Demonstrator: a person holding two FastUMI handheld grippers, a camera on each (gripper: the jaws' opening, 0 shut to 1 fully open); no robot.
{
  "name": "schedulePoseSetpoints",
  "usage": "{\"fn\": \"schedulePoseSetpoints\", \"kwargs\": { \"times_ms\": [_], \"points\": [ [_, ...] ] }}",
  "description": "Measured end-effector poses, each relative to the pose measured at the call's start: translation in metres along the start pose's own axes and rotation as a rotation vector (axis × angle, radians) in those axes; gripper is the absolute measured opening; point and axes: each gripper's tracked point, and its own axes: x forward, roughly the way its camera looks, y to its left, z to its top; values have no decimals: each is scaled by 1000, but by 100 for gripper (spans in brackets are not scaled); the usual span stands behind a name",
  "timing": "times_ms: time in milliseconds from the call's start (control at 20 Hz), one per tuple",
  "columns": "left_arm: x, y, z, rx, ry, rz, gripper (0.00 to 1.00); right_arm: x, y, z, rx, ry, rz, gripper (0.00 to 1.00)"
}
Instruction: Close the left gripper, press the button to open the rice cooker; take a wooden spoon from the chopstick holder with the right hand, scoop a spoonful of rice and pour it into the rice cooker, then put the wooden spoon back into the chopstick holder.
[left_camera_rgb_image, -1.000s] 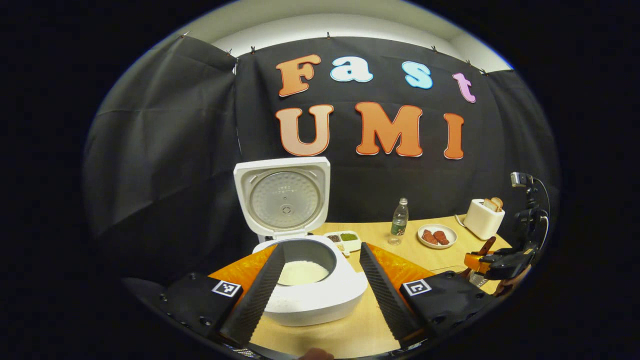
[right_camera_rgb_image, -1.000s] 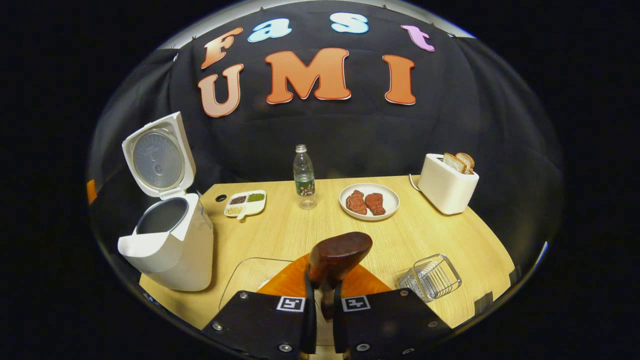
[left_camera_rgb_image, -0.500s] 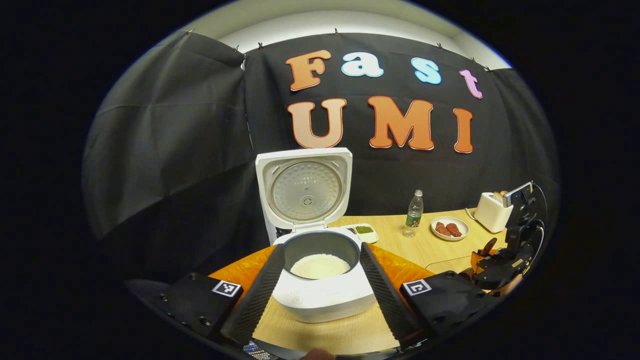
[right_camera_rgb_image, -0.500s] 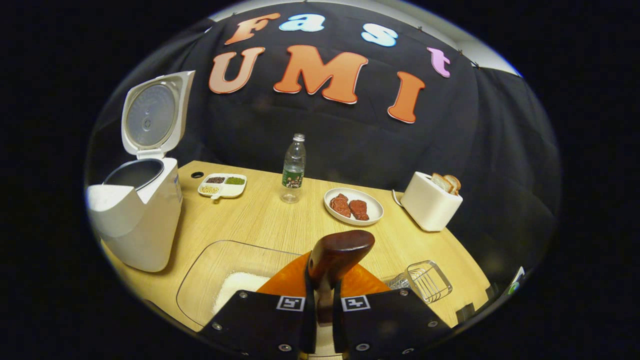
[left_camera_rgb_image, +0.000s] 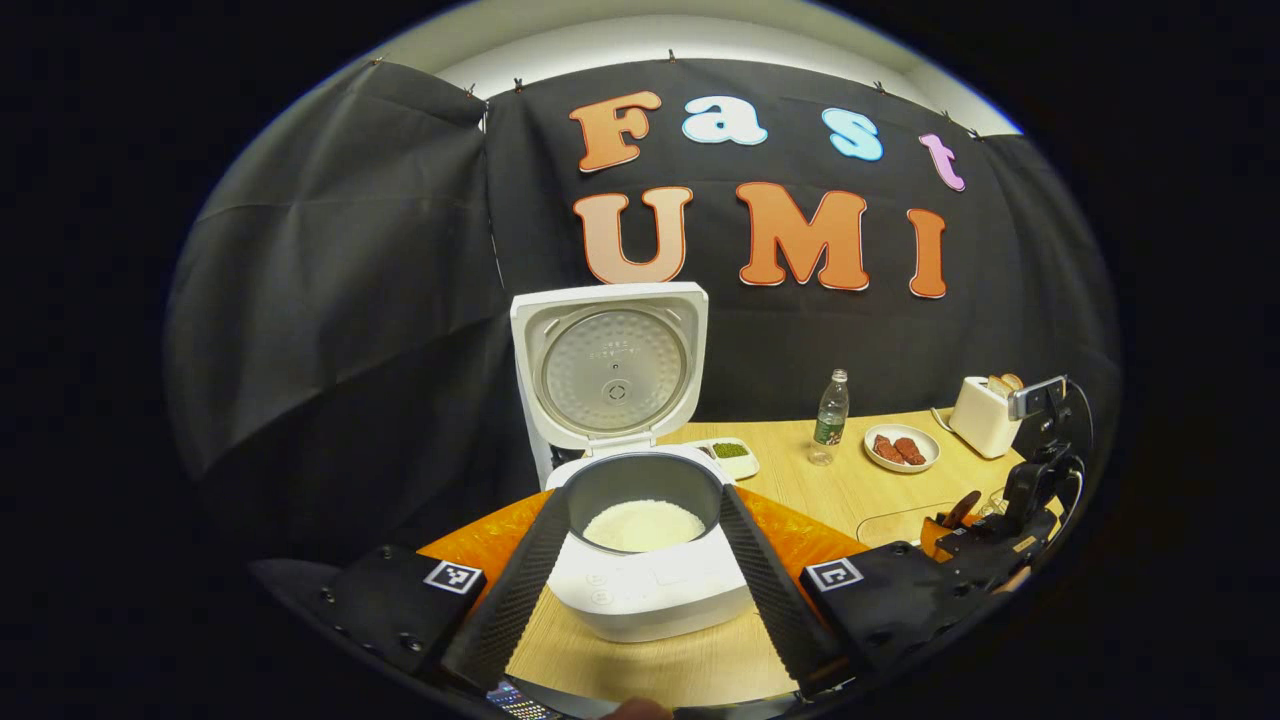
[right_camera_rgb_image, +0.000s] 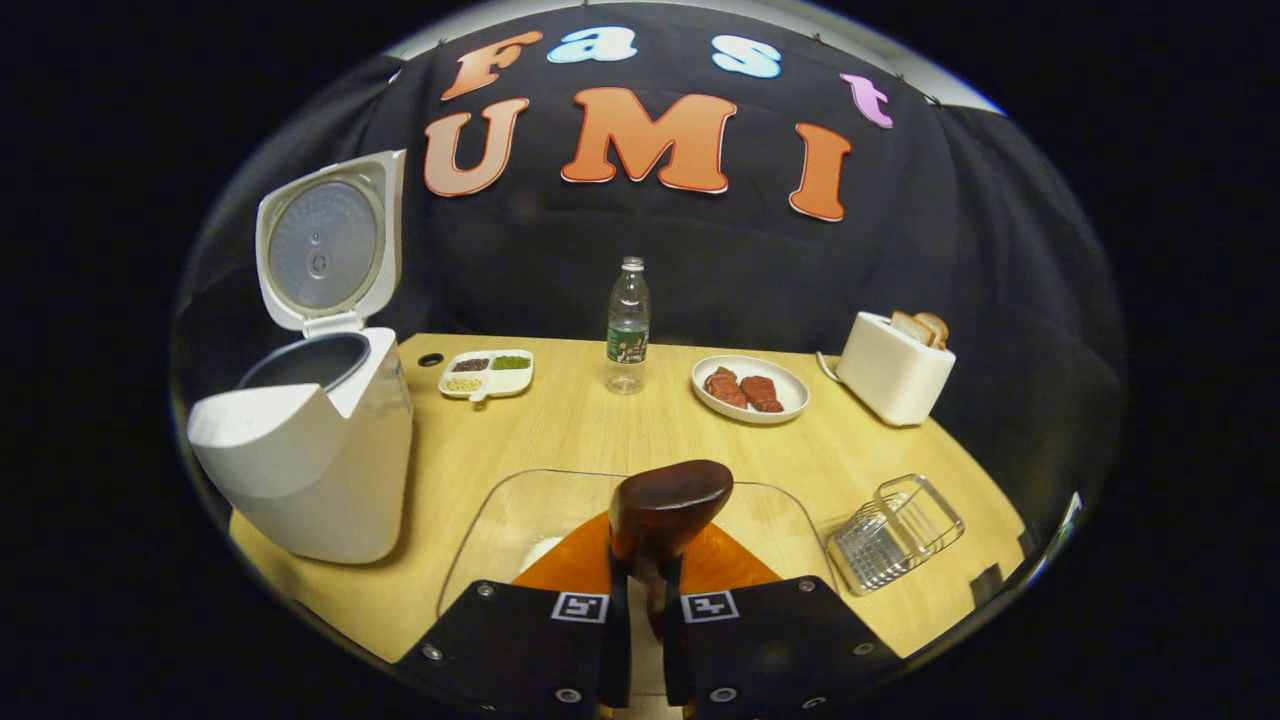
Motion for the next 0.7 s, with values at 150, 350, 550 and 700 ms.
{"fn": "schedulePoseSetpoints", "kwargs": {
  "times_ms": [150, 350, 550, 700],
  "points": [
    [-2, 0, -3, -1, 8, 1, 99, 0, 21, -4, 128, 58, 96, 12],
    [-2, 3, -7, -1, 15, 7, 99, 6, 21, -7, 319, 163, 155, 12],
    [-3, 8, -9, -5, 17, 16, 99, 14, 9, -16, 503, 233, 170, 12],
    [-1, 5, -11, -16, 25, 13, 100, 18, 3, -22, 665, 294, 219, 12]
  ]
}}
